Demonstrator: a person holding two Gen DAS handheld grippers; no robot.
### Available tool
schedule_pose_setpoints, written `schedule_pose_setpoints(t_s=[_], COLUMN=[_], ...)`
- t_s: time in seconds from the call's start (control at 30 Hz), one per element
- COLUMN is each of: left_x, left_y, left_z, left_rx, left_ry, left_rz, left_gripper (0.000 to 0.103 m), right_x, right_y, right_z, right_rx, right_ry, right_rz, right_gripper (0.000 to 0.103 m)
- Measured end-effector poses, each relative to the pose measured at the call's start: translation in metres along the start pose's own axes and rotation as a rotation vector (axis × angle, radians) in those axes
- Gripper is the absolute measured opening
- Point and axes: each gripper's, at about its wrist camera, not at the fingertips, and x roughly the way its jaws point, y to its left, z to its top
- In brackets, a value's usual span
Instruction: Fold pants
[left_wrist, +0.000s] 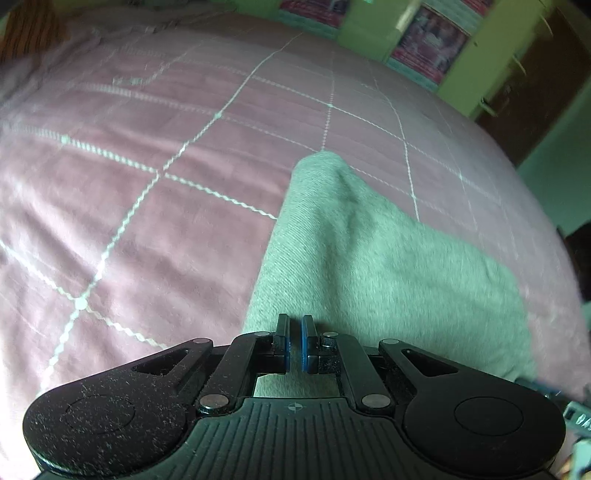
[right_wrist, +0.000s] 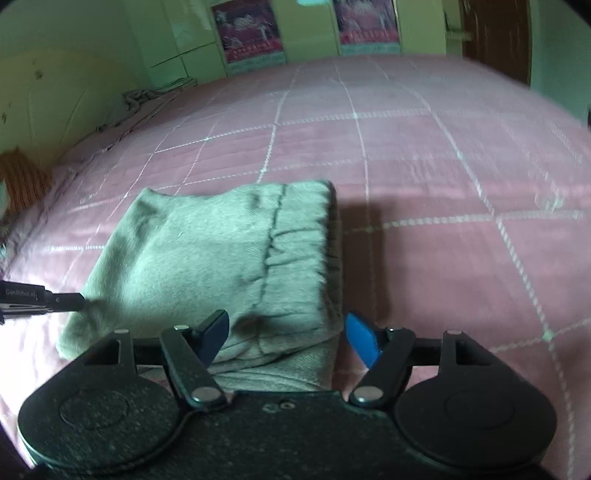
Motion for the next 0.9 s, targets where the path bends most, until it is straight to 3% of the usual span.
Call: schedule_pose_setpoints(t_s=[0.23, 0.4, 0.47, 0.63, 0.83, 0.87, 0.9], left_x=[0.025, 0.031, 0.027, 0.022, 0.022, 0.021, 0.023], left_y=[0.02, 0.043, 0.047, 0.036, 0.061, 0.066, 0.068], left_z=[0.005, 0.01, 0.013, 0.019, 0.024, 0.023, 0.022], left_rx=[-0.064, -0.174, -0.18, -0.016, -0.152, -0.186, -0.207], left_ry=[0.078, 0.123, 0.132, 0.139, 0.126, 0.127, 0.138], left_rz=[-0.125, -0.225, -0.224, -0.165, -0.201, -0.201, -0.184], left_gripper=[0.004, 0.004, 0.004, 0.004, 0.006, 0.01, 0.057], right_x=[0.026, 0.037, 0.038, 0.04, 0.038, 0.039, 0.039], right_y=[-0.038, -0.051, -0.053, -0.053, -0.054, -0.056, -0.056], right_z=[-0.002, -0.003, -0.003, -0.003, -0.004, -0.004, -0.004], right_rx=[0.229, 0.324, 0.336, 0.322, 0.328, 0.327, 0.327], right_ry=[0.099, 0.131, 0.139, 0.145, 0.141, 0.141, 0.14], right_rz=[0.151, 0.232, 0.246, 0.251, 0.252, 0.253, 0.253], right_gripper=[0.074, 0.077, 0.077, 0.079, 0.079, 0.079, 0.079])
